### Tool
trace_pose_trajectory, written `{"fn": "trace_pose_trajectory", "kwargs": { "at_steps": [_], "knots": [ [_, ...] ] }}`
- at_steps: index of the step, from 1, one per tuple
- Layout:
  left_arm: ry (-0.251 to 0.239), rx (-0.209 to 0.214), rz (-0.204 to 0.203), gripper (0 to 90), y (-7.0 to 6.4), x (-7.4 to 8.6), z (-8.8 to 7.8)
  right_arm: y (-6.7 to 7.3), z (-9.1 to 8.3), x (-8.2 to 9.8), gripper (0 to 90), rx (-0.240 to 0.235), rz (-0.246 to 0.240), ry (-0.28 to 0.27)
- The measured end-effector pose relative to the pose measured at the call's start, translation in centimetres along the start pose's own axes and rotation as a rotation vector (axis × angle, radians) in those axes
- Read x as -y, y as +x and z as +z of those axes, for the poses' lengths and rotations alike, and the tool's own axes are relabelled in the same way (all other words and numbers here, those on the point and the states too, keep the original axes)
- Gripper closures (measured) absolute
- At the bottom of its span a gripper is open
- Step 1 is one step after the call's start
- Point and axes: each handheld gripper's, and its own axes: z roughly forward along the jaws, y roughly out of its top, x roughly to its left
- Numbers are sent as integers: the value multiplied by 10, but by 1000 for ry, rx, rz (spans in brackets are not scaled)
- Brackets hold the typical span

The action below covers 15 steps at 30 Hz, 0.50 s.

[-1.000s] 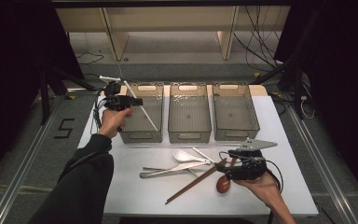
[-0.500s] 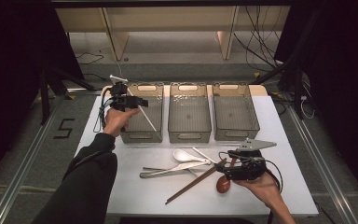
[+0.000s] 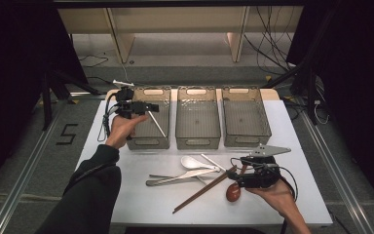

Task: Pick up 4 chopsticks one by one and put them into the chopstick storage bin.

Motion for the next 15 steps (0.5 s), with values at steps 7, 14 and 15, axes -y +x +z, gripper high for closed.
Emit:
{"fn": "trace_pose_trajectory", "kwargs": {
  "at_steps": [7,14,15],
  "knots": [
    [-76,100,75,235,-19,24,-38,-7,1,1,280,29,2,76],
    [-109,137,110,229,-25,47,-60,-12,5,5,325,56,-6,148],
    [-111,137,113,222,-26,51,-62,-14,6,7,336,65,-10,173]
  ]
}}
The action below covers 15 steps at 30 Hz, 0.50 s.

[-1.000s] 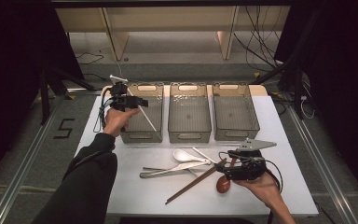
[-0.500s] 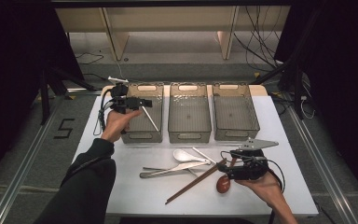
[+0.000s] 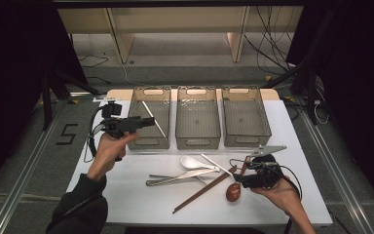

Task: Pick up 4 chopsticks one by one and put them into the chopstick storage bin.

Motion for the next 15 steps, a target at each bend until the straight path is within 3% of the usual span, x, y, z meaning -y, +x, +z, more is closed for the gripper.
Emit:
{"fn": "trace_pose_trajectory", "kwargs": {
  "at_steps": [6,8,15],
  "knots": [
    [3,7,28,216,-4,23,-7,-3,4,3,370,3,-13,67],
    [5,16,28,213,-4,30,-8,-2,7,4,407,5,-25,107],
    [6,29,19,206,0,57,-12,-4,13,10,483,17,-52,174]
  ]
}}
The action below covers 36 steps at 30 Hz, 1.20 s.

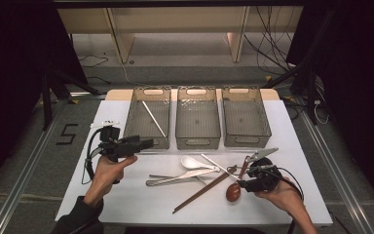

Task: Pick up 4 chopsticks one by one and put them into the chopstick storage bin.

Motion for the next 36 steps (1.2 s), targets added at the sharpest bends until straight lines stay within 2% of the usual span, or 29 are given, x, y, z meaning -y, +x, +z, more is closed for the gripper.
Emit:
{"fn": "trace_pose_trajectory", "kwargs": {
  "at_steps": [8,14,24,28,36],
  "knots": [
    [20,3,-34,205,1,21,4,-1,5,5,569,-4,-24,46],
    [32,4,-35,205,-2,28,8,-1,11,8,656,11,-39,80],
    [54,6,-30,205,-5,34,11,2,15,8,767,16,-72,103],
    [60,6,-27,204,-6,36,12,4,18,7,839,36,-91,112],
    [68,5,-32,205,-5,39,13,7,18,7,863,33,-110,116]
  ]
}}
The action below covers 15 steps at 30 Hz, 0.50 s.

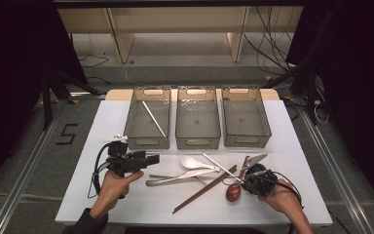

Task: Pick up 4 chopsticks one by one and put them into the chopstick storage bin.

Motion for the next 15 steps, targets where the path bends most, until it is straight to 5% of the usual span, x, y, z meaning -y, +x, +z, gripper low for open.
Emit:
{"fn": "trace_pose_trajectory", "kwargs": {
  "at_steps": [15],
  "knots": [
    [6,9,-13,206,-4,2,3,8,-28,-6,868,4,-17,-102]
  ]
}}
